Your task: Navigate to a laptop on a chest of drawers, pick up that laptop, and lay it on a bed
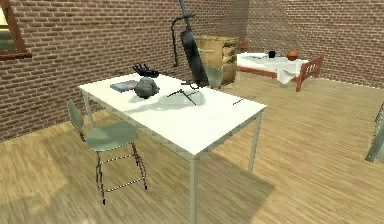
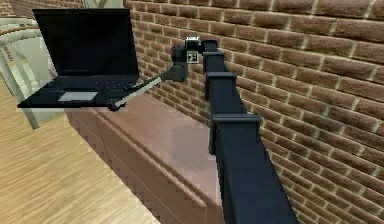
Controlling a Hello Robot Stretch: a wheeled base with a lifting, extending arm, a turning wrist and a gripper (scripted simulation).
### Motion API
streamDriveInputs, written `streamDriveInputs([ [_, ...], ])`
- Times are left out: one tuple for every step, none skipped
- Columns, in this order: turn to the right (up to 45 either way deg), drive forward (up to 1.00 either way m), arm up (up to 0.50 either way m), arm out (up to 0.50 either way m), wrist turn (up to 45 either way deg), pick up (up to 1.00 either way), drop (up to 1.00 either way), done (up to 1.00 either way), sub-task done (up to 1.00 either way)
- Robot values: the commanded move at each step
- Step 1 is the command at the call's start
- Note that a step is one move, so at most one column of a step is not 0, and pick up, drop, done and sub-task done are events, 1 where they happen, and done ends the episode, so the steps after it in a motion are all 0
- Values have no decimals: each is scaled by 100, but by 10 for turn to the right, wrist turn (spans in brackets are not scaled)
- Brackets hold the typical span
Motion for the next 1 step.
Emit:
streamDriveInputs([
  [0, 0, 0, 0, -450, 0, 0, 0, 0],
])
